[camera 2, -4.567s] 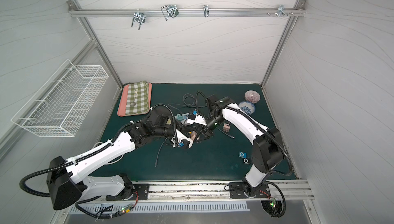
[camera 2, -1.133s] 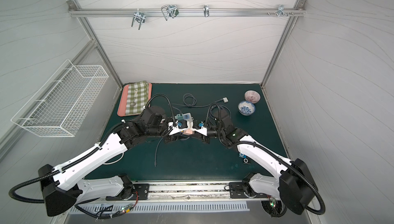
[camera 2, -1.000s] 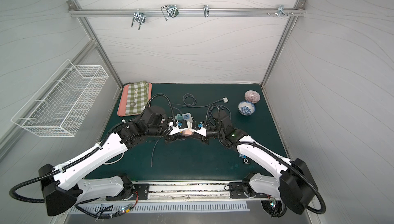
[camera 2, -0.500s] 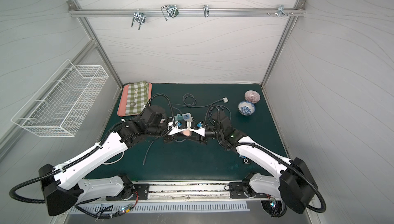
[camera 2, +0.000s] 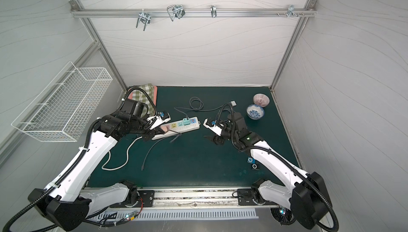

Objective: Charge mp3
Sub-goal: Pick up the plug from the center of the board, then insert the plug into the socket.

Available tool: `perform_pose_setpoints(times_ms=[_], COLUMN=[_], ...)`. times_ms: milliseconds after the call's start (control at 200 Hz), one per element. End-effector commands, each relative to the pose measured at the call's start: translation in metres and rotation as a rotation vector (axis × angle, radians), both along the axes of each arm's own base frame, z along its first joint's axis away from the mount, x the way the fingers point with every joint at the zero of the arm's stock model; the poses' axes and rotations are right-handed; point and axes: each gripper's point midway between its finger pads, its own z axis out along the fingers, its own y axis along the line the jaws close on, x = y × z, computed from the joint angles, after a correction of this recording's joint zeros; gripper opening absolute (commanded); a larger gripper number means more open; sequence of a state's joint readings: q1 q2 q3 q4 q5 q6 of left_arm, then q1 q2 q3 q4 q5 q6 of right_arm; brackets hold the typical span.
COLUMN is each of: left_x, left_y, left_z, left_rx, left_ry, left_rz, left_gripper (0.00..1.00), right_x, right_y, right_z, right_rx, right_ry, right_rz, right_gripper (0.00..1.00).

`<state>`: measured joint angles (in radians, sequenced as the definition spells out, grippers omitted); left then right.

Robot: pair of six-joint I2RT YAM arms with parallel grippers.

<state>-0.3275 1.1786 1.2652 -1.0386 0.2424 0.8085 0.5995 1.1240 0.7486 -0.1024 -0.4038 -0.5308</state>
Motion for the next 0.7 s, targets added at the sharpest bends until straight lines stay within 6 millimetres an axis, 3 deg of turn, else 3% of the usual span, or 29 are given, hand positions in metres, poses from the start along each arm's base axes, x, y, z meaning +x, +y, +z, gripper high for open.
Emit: perform_pose_setpoints(times_ms=[0, 280, 520, 695], left_x=[0.016, 0.080, 0.121, 0.122], left_y=[0.011, -0.004, -0.017, -0.034], left_z=[-0.006, -0.024, -0.048, -0.057], left_rx=[0.111, 0.159, 0.163, 0.115], left_ry=[0.047, 0.072, 0.073, 0.114], left_rz=[-0.008, -0.009, 0.003, -0.029], left_gripper=[0.00, 0.00, 0.00, 0.00], right_x=[0.001, 0.025, 0.038, 0.027], right_y=[-0.001, 0.000, -0.009, -0.009], right_z=[-0.015, -0.027, -0.023, -0.024], right_rx=[-0.045, -0.144, -0.179, -0.179], right_ry=[0.053, 0.085, 0.088, 0.091], right_rz=[-0.004, -0.036, -0.130, -0.076], right_gripper=[0.73, 0.73, 0.73, 0.73])
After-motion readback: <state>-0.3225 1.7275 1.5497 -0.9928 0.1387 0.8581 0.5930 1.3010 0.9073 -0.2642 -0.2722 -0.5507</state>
